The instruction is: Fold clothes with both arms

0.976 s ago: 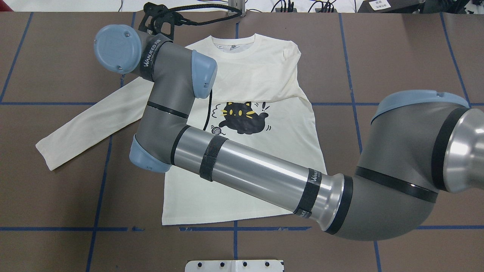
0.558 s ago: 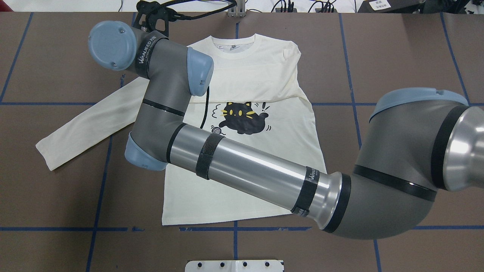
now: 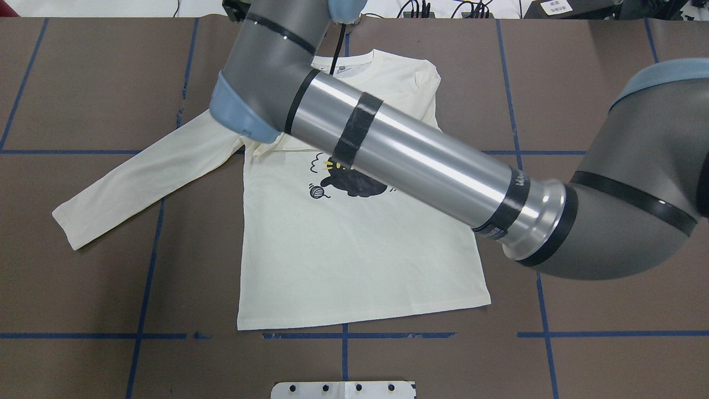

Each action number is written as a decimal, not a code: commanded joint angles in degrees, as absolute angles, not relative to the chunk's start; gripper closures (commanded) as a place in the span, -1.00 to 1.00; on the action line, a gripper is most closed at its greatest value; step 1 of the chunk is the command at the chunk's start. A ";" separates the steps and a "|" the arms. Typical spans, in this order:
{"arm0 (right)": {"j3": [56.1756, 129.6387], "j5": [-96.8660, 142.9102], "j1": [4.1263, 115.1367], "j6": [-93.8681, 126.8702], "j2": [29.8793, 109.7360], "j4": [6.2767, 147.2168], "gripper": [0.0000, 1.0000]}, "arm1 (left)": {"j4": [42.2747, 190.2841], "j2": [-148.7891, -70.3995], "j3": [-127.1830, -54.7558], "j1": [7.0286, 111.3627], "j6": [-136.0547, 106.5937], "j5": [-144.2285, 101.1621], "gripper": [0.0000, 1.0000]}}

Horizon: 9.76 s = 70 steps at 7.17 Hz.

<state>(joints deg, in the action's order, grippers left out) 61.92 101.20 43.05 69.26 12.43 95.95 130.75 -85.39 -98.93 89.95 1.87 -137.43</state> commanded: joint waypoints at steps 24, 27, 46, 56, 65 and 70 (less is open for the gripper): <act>110.65 129.90 75.85 9.49 86.48 87.80 -1.00 | 154.95 -75.85 -94.66 37.53 -25.66 -98.96 0.47; 110.57 129.90 75.85 9.49 86.48 87.71 -1.00 | 155.13 -75.94 -95.53 37.97 -25.84 -99.23 1.00; 110.39 129.73 76.99 9.49 86.48 87.80 -1.00 | 124.08 -155.57 -58.54 30.76 -52.20 -90.53 0.00; 108.99 117.14 55.18 44.23 66.04 87.80 -1.00 | 106.96 -125.56 -96.63 45.78 -28.54 -107.32 -1.00; 81.84 99.41 41.31 54.67 44.91 87.63 -0.77 | 117.47 -112.95 -103.09 52.30 -38.22 -114.17 -1.00; 72.07 97.30 37.36 54.41 43.16 78.31 -0.62 | 119.27 -112.59 -103.97 52.21 -37.88 -113.56 -1.00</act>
